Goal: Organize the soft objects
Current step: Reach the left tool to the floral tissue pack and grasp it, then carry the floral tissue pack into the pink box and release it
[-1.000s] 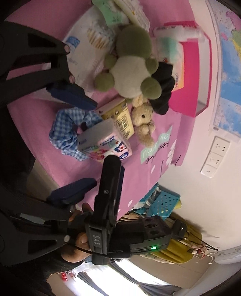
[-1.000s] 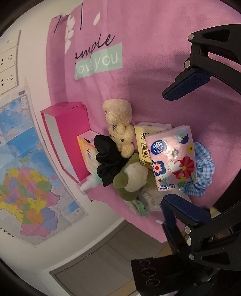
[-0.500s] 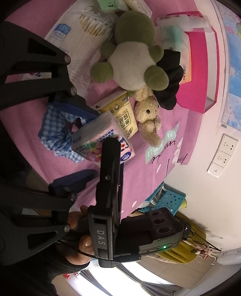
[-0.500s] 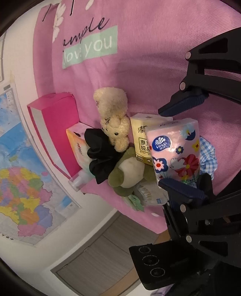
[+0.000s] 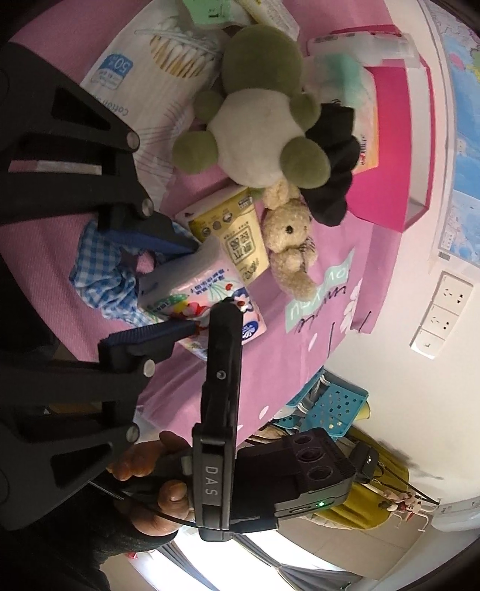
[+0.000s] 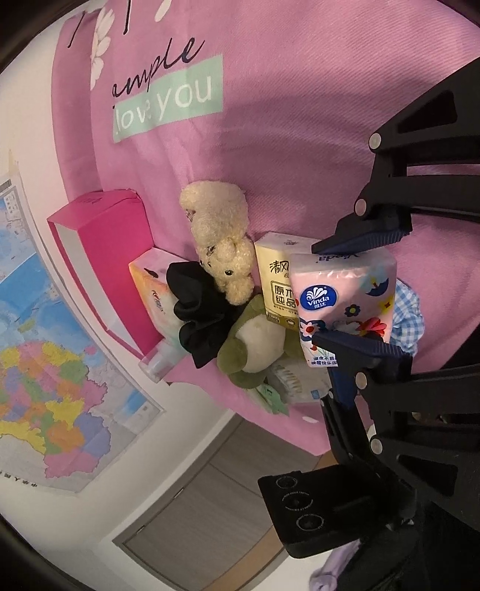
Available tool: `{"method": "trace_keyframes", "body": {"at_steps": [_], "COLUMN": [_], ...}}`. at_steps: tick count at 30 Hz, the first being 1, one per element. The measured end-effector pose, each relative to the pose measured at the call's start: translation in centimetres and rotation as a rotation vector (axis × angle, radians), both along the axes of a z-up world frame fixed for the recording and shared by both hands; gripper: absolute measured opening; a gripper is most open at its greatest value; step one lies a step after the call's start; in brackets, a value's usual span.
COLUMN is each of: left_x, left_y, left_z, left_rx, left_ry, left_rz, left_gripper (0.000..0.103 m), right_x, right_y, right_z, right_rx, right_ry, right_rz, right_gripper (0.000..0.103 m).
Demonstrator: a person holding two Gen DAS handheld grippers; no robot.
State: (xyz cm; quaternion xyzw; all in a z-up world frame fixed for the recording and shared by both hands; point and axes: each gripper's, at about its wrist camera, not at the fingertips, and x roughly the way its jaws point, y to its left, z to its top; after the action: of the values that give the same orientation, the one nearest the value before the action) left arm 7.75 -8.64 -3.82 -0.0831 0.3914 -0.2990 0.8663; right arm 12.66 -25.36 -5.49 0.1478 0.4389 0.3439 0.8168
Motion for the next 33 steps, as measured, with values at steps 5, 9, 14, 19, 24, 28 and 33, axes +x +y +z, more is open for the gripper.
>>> {"method": "trace_keyframes", "body": {"at_steps": [5,9,14,19,24,28,33], "left_x": [0.0,1.0,3.0,6.2,10.2,14.7,20.6], "left_y": [0.5,1.3,2.7,3.9,4.7,5.6,6.0], "left_z": [1.5,3.5,5.9,8.3,10.9,12.4,12.0], "left_rx": [-0.01,-0.005,0.006,0.028,0.047,0.067,0.122], "left_ry": [-0.043,-0.097,-0.161,-0.219,-0.267,-0.263,-0.213], "left_rz": [0.013,0.035,0.059,0.08,0.111,0.139,0.173], "left_gripper": [0.039,0.039,0.039,0.039,0.039,0.039,0.039], "right_x": [-0.1,0.5,2.3,5.4,9.4,13.6,19.4], "right_y": [0.1,0.6,1.8,3.3,4.6,5.8,7.4], "right_z": [1.2,2.9,5.4,7.7,10.4,12.4,13.2], "right_rx": [0.017,0.025,0.043,0.051,0.055,0.06,0.047], "right_ry": [-0.03,-0.063,-0.114,-0.141,-0.175,-0.185,-0.146], "right_rz": [0.001,0.018,0.038,0.062,0.077,0.075,0.058], "right_gripper": [0.038,0.037,0.036,0.035,0.035,0.035,0.035]}}
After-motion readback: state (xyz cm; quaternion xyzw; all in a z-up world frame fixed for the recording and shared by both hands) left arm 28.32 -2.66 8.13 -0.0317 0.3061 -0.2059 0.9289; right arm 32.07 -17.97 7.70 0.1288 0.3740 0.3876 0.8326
